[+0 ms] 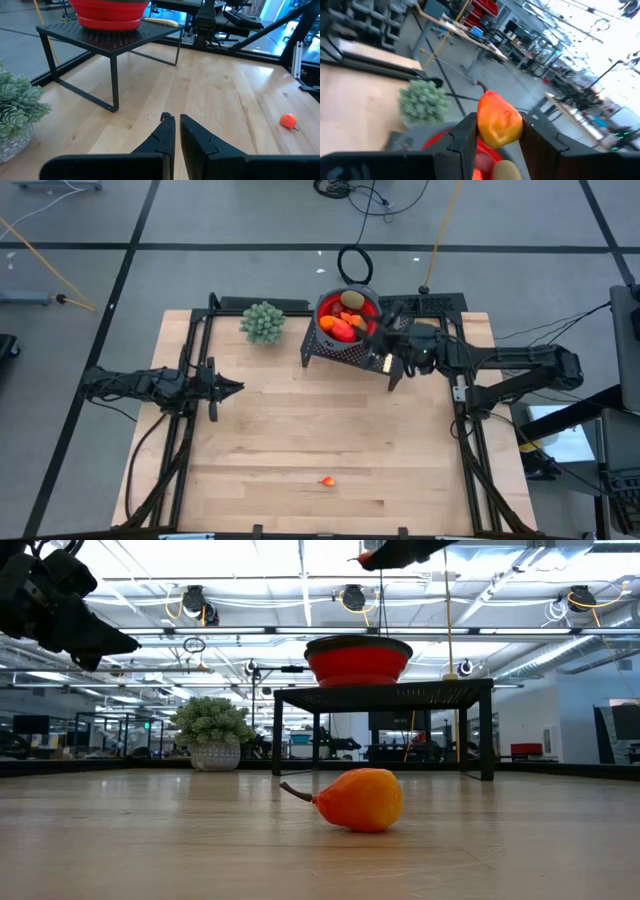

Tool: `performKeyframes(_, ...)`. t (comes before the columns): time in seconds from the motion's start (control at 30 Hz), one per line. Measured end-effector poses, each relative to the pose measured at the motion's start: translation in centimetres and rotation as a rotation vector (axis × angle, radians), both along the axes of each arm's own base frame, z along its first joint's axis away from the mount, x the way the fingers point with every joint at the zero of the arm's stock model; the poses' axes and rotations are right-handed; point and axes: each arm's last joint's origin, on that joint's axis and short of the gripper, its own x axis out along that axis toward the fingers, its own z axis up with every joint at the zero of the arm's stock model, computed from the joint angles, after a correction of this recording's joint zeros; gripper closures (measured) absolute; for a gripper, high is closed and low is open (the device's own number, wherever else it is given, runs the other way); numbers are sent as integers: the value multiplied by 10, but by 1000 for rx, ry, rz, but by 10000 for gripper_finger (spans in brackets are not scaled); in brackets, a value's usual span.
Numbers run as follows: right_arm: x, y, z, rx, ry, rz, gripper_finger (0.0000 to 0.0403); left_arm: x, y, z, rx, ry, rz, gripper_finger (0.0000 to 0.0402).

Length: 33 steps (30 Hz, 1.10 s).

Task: Pick & Place Fruit
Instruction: Put the orange pear into the red strainer bowl on the shelf

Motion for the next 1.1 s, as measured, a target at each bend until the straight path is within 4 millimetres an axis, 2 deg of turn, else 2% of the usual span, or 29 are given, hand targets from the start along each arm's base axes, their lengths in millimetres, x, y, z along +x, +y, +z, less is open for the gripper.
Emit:
performKeyframes(0.23, -2, -10, 0, -87, 65, -49, 280, 0, 0, 0, 1, 0, 3, 376)
performKeyframes(0.5, -2, -12, 0, -63, 45, -59, 280, 0, 0, 0, 1, 0, 3, 376)
performKeyframes(0.8, -4, -22, 1, 319, -269, -107, 280, 0, 0, 0, 1, 0, 3, 376)
performKeyframes(1.1, -8, -45, 6, 805, -560, 123, 280, 0, 0, 0, 1, 0, 3, 376)
